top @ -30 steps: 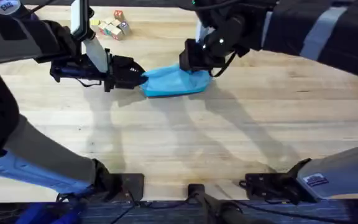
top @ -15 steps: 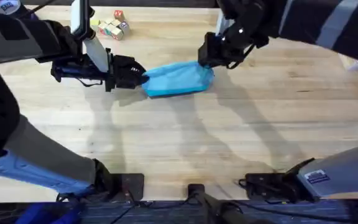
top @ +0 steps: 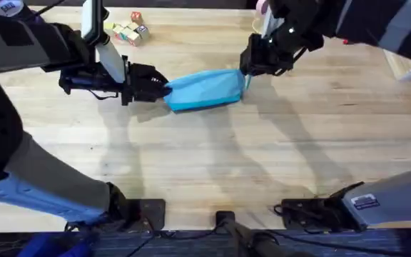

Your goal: Unzip the bag, pick up the pens from the table one at a time and place them inside, then zip the bag closed.

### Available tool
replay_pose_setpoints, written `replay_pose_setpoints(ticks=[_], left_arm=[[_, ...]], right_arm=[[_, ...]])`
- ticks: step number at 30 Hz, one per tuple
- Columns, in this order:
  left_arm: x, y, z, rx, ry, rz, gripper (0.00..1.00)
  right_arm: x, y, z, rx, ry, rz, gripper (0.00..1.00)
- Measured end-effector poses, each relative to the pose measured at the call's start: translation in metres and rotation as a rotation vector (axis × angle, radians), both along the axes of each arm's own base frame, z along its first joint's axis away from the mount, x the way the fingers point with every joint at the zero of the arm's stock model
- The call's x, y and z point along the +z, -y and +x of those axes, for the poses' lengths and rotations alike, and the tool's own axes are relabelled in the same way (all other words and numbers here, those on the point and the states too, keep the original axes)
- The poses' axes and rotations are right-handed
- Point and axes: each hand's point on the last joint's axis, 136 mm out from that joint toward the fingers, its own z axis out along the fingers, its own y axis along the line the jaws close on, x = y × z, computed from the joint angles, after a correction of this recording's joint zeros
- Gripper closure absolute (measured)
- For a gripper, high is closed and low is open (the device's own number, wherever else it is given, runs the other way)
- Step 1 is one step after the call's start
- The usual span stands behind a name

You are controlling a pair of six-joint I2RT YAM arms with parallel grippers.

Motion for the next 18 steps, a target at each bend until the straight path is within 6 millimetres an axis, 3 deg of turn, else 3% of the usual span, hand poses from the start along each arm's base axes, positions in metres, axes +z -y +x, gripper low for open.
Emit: replay_pose_setpoints(ticks=[12, 18], left_arm=[[0.0, 0.002, 0.0, -0.006, 0.0, -0.003, 0.959], [-0.006, -0.006, -0.001, 0.007, -0.012, 0.039, 0.959]], right_arm=[[-0.05, 0.023, 0.001, -0.078, -0.081, -0.035, 0.967], [-0.063, 0.076, 0.008, -0.215, -0.071, -0.19, 0.971]])
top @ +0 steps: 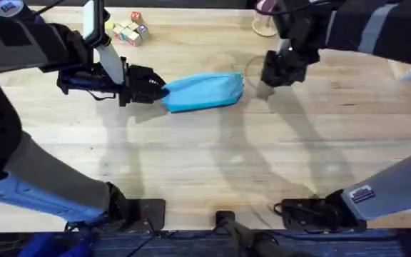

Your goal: Unzip the bag, pick up the pens from the table one at a time and place them inside, then zip the bag closed.

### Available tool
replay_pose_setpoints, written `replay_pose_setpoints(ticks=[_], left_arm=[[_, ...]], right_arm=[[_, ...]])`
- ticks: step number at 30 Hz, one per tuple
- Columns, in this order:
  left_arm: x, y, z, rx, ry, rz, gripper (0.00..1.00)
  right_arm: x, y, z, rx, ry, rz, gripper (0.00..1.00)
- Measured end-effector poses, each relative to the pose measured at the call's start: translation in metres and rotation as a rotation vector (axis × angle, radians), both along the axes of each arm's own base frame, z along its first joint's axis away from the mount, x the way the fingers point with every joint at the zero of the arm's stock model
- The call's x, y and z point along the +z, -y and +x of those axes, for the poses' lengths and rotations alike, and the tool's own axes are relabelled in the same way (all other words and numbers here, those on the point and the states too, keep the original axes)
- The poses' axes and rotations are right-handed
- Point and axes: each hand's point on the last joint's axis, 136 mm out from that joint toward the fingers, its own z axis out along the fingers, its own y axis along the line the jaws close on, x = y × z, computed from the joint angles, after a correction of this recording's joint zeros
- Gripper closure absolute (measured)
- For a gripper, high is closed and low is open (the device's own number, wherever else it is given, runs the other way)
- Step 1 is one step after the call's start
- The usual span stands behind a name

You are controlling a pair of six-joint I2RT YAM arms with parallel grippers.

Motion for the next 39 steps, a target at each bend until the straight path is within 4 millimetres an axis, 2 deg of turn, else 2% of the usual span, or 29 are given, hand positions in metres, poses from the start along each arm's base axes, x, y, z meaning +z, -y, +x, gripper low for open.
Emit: replay_pose_setpoints(ticks=[1, 6, 7, 12, 13, 14, 18, 23, 24, 25, 30, 32, 39], left_arm=[[-0.001, -0.004, 0.0, 0.01, -0.002, 0.006, 0.959], [-0.001, -0.004, 0.0, 0.01, -0.003, 0.009, 0.959], [-0.001, -0.004, 0.0, 0.009, -0.003, 0.009, 0.959], [-0.001, -0.004, 0.0, 0.009, -0.003, 0.009, 0.959], [-0.001, -0.004, 0.0, 0.009, -0.003, 0.009, 0.959], [-0.001, -0.004, 0.0, 0.009, -0.003, 0.009, 0.959], [-0.001, -0.004, 0.0, 0.009, -0.002, 0.009, 0.959], [-0.001, -0.004, 0.0, 0.009, -0.003, 0.009, 0.959], [-0.002, -0.004, 0.0, 0.008, 0.0, 0.01, 0.914], [-0.002, -0.004, 0.0, 0.01, -0.003, 0.01, 0.829], [-0.002, -0.006, 0.001, 0.016, -0.005, 0.012, 0.064], [-0.002, -0.006, 0.001, 0.018, -0.004, 0.013, 0.013], [-0.002, -0.008, 0.007, 0.018, 0.033, 0.023, 0.008]], right_arm=[[0.003, 0.015, 0.002, -0.033, 0.015, -0.044, 0.972], [0.054, 0.004, 0.005, 0.063, 0.141, -0.058, 0.948], [0.068, 0.0, 0.006, 0.085, 0.176, -0.055, 0.876], [0.135, -0.02, -0.005, 0.193, 0.345, -0.034, 0.143], [0.145, -0.022, -0.008, 0.211, 0.366, -0.031, 0.045], [0.155, -0.025, -0.013, 0.222, 0.389, -0.025, 0.015], [0.175, -0.023, -0.029, 0.24, 0.421, -0.018, 0.005], [0.179, -0.02, -0.035, 0.243, 0.421, -0.021, 0.005], [0.178, -0.02, -0.036, 0.244, 0.416, -0.022, 0.005], [0.177, -0.019, -0.036, 0.244, 0.412, -0.023, 0.004], [0.177, -0.019, -0.037, 0.244, 0.409, -0.024, 0.004], [0.177, -0.019, -0.037, 0.244, 0.408, -0.024, 0.005], [0.174, -0.018, -0.04, 0.246, 0.391, -0.029, 0.005]])
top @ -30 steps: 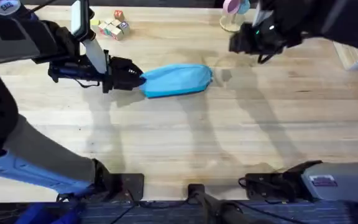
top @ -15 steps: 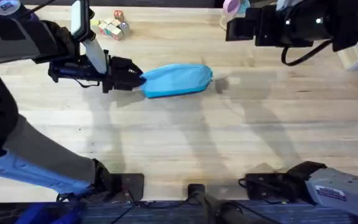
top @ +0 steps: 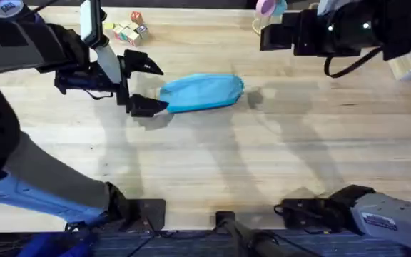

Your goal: Unzip the bag, pick up the pens from the table one at a time and place them inside, then zip the bag closed.

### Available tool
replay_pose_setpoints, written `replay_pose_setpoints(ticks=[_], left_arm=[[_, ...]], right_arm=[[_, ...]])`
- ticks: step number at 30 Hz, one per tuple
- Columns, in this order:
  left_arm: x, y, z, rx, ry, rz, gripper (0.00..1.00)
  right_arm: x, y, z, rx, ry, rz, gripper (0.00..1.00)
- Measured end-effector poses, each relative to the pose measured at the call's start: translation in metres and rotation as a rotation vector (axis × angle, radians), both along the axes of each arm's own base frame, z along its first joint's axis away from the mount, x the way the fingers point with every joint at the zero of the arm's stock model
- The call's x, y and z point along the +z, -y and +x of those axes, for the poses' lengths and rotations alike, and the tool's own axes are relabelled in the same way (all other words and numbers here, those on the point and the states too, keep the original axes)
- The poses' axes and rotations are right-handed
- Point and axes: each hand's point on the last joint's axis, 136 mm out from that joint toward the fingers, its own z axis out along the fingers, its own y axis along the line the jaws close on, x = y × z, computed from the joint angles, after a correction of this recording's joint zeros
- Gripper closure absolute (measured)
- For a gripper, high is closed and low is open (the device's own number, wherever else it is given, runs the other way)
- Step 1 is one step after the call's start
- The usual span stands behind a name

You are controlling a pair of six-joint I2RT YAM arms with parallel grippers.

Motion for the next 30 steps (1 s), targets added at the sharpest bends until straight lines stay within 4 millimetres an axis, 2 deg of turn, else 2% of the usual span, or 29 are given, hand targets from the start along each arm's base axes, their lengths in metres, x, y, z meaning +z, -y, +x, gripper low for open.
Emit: replay_pose_setpoints(ticks=[5, 9, 13, 21, 22, 23, 24, 30], left_arm=[[0.0, 0.0, 0.001, 0.0, 0.005, -0.002, 0.008], [0.003, 0.003, -0.009, 0.001, -0.059, -0.025, 0.006], [0.015, 0.006, -0.018, 0.001, -0.092, -0.034, 0.005], [0.074, -0.004, -0.013, 0.086, -0.033, 0.073, 0.005], [0.095, -0.009, -0.013, 0.168, -0.051, 0.114, 0.005], [0.101, -0.011, -0.013, 0.2, -0.06, 0.124, 0.005], [0.125, -0.02, -0.016, 0.346, -0.106, 0.16, 0.005], [0.155, -0.035, -0.028, 0.601, -0.218, 0.173, 0.005]], right_arm=[[0.0, 0.0, 0.0, 0.002, 0.0, -0.002, 0.004], [0.0, 0.0, 0.0, 0.002, -0.002, -0.003, 0.004], [-0.002, 0.001, -0.002, 0.002, -0.009, -0.006, 0.004], [-0.002, 0.001, -0.002, 0.002, -0.01, -0.006, 0.004], [-0.002, 0.001, -0.002, 0.002, -0.01, -0.006, 0.004], [-0.002, 0.001, -0.002, 0.002, -0.01, -0.006, 0.004], [-0.002, 0.001, -0.002, 0.002, -0.01, -0.006, 0.004], [-0.002, 0.001, -0.002, 0.002, -0.01, -0.006, 0.004]])
